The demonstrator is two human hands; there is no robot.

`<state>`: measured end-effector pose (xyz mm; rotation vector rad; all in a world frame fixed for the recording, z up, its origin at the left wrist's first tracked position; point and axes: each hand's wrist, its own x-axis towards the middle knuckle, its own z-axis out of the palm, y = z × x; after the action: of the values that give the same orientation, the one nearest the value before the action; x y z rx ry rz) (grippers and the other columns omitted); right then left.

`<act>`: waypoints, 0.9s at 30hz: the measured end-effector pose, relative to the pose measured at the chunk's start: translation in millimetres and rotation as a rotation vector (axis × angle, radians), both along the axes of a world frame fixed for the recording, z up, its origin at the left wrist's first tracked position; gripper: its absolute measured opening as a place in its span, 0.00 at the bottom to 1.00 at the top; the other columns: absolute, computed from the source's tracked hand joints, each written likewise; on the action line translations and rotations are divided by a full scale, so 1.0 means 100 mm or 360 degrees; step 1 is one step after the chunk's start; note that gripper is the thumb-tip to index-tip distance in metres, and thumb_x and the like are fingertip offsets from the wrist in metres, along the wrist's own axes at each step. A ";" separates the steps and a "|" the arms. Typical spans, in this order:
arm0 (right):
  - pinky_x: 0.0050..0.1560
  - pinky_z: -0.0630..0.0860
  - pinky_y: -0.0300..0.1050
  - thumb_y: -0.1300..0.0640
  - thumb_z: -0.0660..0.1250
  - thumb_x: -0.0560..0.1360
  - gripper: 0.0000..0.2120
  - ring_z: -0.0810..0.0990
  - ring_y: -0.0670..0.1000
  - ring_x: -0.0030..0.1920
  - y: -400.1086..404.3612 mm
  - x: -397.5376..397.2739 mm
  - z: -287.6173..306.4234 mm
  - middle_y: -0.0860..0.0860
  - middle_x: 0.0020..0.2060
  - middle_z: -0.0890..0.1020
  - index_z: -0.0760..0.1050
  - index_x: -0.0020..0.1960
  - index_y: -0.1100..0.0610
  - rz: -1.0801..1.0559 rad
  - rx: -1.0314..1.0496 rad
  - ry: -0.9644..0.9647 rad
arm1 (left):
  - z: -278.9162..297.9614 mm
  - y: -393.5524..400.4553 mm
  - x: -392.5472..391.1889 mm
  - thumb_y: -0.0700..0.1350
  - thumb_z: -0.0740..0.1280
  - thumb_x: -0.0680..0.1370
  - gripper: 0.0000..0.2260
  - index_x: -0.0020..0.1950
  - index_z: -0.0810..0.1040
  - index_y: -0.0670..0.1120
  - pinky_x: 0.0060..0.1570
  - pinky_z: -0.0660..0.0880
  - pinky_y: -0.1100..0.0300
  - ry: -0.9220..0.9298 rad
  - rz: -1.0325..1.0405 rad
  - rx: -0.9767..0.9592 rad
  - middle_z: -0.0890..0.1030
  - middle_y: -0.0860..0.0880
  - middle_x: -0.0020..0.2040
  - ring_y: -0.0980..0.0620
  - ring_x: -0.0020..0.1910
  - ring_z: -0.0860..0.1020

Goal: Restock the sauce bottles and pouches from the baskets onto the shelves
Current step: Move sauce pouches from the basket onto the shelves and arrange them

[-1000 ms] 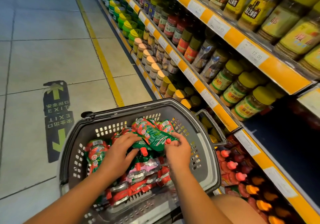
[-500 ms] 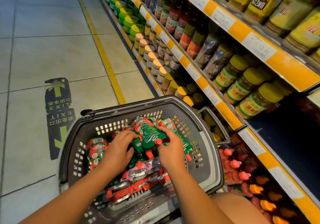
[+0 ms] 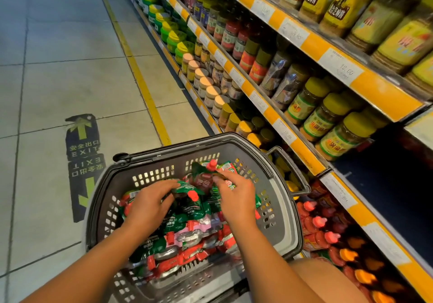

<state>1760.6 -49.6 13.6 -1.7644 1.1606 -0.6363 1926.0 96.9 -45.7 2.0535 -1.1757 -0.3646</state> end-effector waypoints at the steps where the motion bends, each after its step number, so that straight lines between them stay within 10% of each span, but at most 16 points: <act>1: 0.61 0.79 0.47 0.53 0.73 0.79 0.10 0.82 0.45 0.54 -0.01 -0.03 0.03 0.47 0.52 0.87 0.86 0.58 0.55 -0.0075 0.0025 -0.0024 | 0.07 0.03 0.01 0.39 0.73 0.78 0.15 0.63 0.85 0.51 0.62 0.76 0.58 0.0055 0.0037 -0.0023 0.83 0.58 0.60 0.57 0.60 0.81; 7: 0.32 0.72 0.35 0.56 0.72 0.80 0.10 0.77 0.41 0.31 -0.05 -0.31 0.17 0.44 0.31 0.82 0.81 0.40 0.54 -0.0426 0.0085 -0.0281 | 0.40 0.21 -0.01 0.49 0.74 0.78 0.03 0.44 0.86 0.55 0.26 0.68 0.67 0.0498 0.0259 -0.0194 0.82 0.51 0.31 0.59 0.27 0.76; 13: 0.34 0.69 0.45 0.54 0.72 0.79 0.22 0.67 0.49 0.32 -0.03 -0.63 0.30 0.53 0.29 0.69 0.66 0.36 0.65 -0.0687 0.0340 -0.0542 | 0.74 0.26 -0.17 0.53 0.70 0.81 0.05 0.56 0.82 0.60 0.44 0.84 0.47 0.0721 0.0139 -0.0324 0.87 0.53 0.45 0.53 0.45 0.86; 27: 0.34 0.69 0.50 0.52 0.72 0.78 0.19 0.72 0.55 0.34 0.31 -2.02 1.26 0.59 0.34 0.76 0.73 0.44 0.69 -0.0930 0.0237 -0.0956 | 1.83 -0.04 -1.21 0.55 0.73 0.78 0.10 0.48 0.84 0.48 0.41 0.78 0.50 0.0928 -0.0183 -0.0429 0.85 0.42 0.44 0.39 0.45 0.85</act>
<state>1558.7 -19.0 139.9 -0.9797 1.2370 -1.2826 1805.1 93.3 137.7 1.5030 -0.9192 -0.7571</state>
